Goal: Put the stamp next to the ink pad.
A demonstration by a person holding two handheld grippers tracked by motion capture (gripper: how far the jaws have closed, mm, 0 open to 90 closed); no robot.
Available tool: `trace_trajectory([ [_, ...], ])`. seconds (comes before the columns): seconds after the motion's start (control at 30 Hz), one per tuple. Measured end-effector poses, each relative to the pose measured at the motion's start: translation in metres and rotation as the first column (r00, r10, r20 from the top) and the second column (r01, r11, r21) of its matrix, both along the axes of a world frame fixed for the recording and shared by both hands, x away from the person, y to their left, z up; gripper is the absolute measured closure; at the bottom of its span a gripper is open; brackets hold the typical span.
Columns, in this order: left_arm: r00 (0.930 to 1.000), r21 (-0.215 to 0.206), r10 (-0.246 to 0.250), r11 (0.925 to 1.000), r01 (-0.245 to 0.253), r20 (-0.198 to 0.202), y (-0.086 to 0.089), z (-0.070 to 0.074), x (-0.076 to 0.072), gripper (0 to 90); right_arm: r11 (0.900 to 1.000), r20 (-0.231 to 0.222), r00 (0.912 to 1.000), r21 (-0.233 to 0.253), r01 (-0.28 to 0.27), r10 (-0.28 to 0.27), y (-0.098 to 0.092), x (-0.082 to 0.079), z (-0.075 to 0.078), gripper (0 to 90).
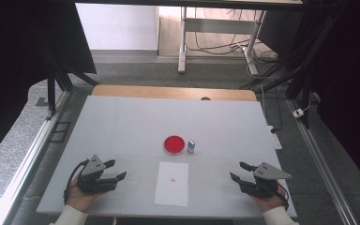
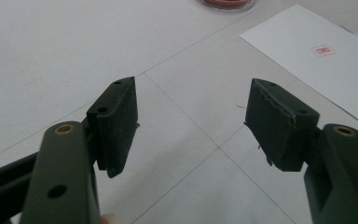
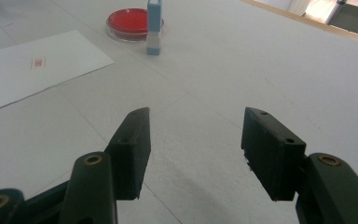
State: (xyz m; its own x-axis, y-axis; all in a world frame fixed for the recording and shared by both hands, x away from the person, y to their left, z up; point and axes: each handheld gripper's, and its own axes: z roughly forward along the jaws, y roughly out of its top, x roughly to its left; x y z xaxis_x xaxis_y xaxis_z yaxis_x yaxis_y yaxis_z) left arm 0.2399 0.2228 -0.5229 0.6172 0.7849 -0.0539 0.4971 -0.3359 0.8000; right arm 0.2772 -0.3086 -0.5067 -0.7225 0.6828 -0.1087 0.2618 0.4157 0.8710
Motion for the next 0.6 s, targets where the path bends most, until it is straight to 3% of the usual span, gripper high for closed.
trace_trajectory([
  [0.6,1.0,0.001,-0.004,1.0,0.004,-0.001,-0.0001,-0.0003,0.0001,34.3,1.0,0.007,0.9999,-0.024,-0.008,0.008,0.0026,-0.0002,-0.0009,42.2],
])
